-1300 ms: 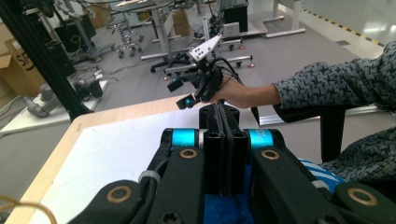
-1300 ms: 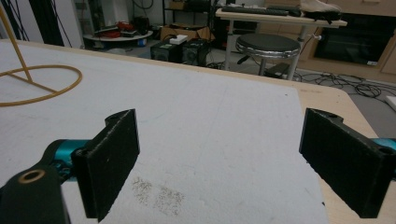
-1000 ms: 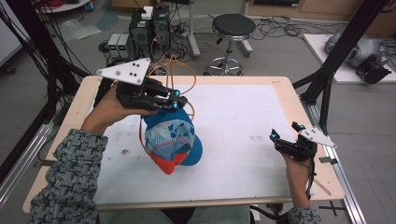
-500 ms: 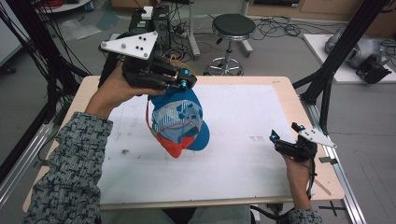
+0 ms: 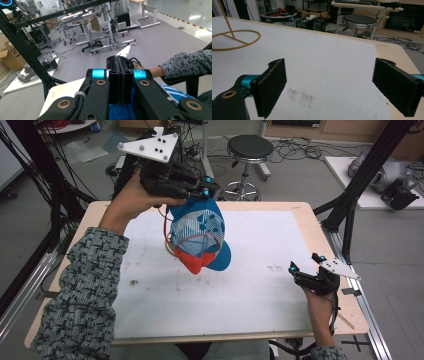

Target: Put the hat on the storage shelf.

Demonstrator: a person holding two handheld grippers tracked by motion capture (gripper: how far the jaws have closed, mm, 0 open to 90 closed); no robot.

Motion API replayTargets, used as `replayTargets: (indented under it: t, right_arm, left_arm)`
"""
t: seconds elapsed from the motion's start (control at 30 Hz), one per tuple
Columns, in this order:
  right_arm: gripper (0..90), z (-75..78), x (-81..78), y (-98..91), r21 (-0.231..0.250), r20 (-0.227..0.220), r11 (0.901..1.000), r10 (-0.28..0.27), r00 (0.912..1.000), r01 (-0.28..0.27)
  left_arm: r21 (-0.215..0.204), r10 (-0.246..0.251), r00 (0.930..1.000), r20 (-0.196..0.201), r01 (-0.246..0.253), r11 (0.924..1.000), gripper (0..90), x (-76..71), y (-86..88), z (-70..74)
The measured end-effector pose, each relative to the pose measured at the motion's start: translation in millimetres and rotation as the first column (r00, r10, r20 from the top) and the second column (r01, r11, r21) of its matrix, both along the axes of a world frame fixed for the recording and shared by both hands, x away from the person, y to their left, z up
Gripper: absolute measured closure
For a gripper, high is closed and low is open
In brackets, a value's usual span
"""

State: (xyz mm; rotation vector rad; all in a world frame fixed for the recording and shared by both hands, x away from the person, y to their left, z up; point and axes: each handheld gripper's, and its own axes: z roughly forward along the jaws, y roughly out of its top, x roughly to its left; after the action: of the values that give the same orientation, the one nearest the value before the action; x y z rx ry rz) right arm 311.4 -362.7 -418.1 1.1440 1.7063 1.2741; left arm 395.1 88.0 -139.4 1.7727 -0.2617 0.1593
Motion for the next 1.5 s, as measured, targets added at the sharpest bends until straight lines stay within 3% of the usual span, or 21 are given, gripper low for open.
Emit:
replayTargets:
  t: [0.57,0.67,0.83,0.93,1.17,1.5]
  right_arm:
    - [11.3,0.9,-4.7,0.3,0.005,0.003,0.9999,0.013,0.9999,-0.013]
    - [13.8,-2.5,-8.3,-0.4,0.02,0.042,0.9998,0.005,0.9991,-0.006]
    - [14.0,-3.3,-10.2,-7.5,0.072,0.044,0.9974,-0.003,0.999,-0.001]
    - [13.1,-3.8,-9.6,-7.9,0.077,0.046,0.997,-0.006,0.9989,0.002]
    - [12.7,-4.8,-8.6,-4.6,0.062,0.039,0.9979,0.014,0.9991,-0.017]
    - [12.7,-5.5,-16.0,-8.4,0.058,0.034,0.9979,0.024,0.9991,-0.026]
  left_arm:
    - [-0.012,0.059,0.9982,-0.004,-0.059,0.9982,88.3,40.0,-9.2,6.9]
    - [-0.016,0.068,0.9976,-0.01,-0.068,0.9975,88.3,45.5,-10.7,5.5]
    - [-0.021,0.081,0.9967,-0.007,-0.081,0.9965,88.3,54.1,-13.2,5.2]
    - [-0.023,0.088,0.9961,0.0,-0.088,0.9959,88.4,57.8,-15.9,9.6]
    - [-0.04,0.098,0.995,0.021,-0.097,0.9945,88.4,64.5,-21.7,18.9]
    - [-0.043,0.156,0.9875,0.022,-0.155,0.9869,88.5,89.0,-16.2,17.0]
